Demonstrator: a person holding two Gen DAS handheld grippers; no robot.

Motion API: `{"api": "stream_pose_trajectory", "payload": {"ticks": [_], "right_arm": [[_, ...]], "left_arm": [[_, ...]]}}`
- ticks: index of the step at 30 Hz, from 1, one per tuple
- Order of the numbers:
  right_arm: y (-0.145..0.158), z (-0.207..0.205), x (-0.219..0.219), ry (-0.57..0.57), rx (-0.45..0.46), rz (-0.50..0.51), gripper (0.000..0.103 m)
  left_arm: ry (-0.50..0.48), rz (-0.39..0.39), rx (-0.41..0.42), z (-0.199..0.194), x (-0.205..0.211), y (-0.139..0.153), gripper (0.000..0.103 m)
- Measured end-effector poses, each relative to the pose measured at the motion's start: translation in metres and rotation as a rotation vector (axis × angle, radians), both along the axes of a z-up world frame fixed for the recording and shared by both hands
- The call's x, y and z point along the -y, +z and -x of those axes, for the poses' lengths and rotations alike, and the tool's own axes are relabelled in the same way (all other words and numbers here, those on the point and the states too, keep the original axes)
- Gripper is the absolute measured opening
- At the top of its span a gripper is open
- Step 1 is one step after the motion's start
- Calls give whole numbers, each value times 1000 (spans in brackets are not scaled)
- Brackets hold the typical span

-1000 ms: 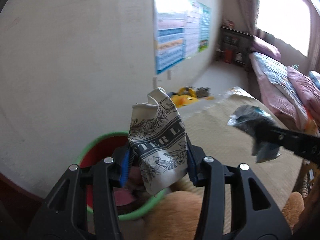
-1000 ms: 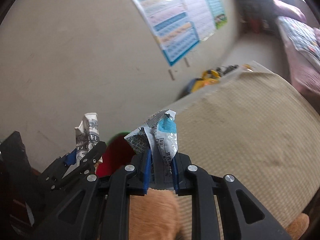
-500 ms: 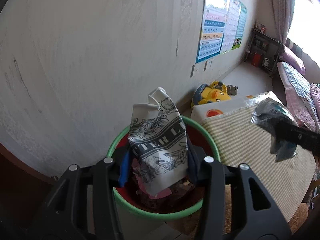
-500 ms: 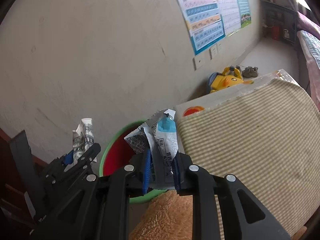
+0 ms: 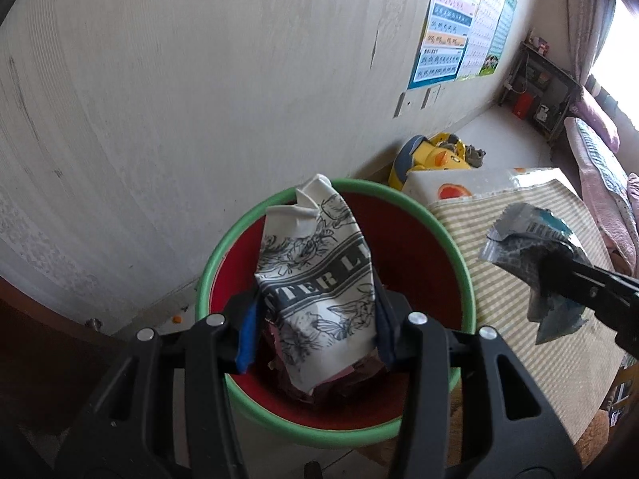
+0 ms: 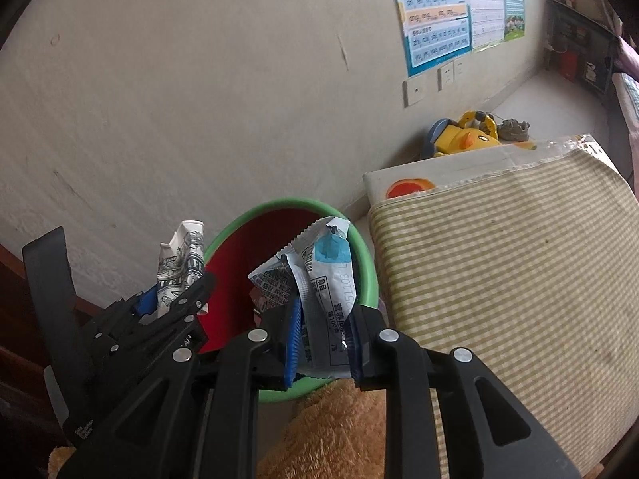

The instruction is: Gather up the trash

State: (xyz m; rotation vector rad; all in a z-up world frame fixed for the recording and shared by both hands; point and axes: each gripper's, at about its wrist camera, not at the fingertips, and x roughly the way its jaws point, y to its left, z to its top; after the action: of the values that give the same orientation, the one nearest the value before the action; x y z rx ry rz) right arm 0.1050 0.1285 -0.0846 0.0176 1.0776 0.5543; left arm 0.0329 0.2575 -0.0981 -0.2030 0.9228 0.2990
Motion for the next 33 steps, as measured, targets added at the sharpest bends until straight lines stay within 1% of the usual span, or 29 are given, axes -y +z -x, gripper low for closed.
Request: {"api": "stream_pose_trajectory", "payload": {"ticks": [9, 10, 11, 12, 15, 16, 17, 20, 22, 24, 25, 26, 28, 29, 31, 33], "right_arm": [[-28, -18, -26, 49, -45, 40, 23], [-31, -20, -28, 56, -50, 42, 24], [-32, -21, -30, 59, -56, 44, 26], [-34, -22, -31, 60, -62, 44, 27], [-36, -23, -31, 51, -57, 47, 36], [-36, -24, -30, 47, -55, 45, 41], [-36, -24, -28, 41, -52, 43, 42], [-32, -23, -23, 25, -33, 45, 42], [-26, -21, -17, -6, -16, 50, 43], [-18, -16, -4, -62, 14, 55, 45], [-16, -15, 1, -79, 22, 54, 48], [-13, -13, 7, -95, 31, 48, 48], [-4, -7, 25, -131, 59, 36, 48], [1, -3, 34, -147, 80, 36, 48], [15, 5, 60, -197, 138, 41, 48], [28, 13, 88, -248, 179, 41, 50]], "left_arm": [[47, 11, -66, -7, -15, -26, 46], [49, 11, -80, -8, -16, -29, 47], [53, 10, -89, -8, -17, -32, 57], [59, 10, -90, -8, -19, -33, 63], [70, 8, -92, -6, -21, -35, 65], [70, 5, -94, -5, -20, -35, 66], [70, 1, -95, -4, -19, -34, 66], [71, -21, -72, 2, -13, -26, 73], [79, -25, -26, 8, -6, -14, 77], [99, -24, 25, 15, 1, -1, 83], [103, -25, 55, 17, 5, 6, 84], [101, -30, 80, 19, 11, 13, 85], [73, -36, 108, 18, 23, 26, 85], [45, -27, 115, 17, 31, 32, 85], [1, -16, 130, 14, 46, 42, 85], [-51, -21, 161, 12, 66, 55, 88]]}}
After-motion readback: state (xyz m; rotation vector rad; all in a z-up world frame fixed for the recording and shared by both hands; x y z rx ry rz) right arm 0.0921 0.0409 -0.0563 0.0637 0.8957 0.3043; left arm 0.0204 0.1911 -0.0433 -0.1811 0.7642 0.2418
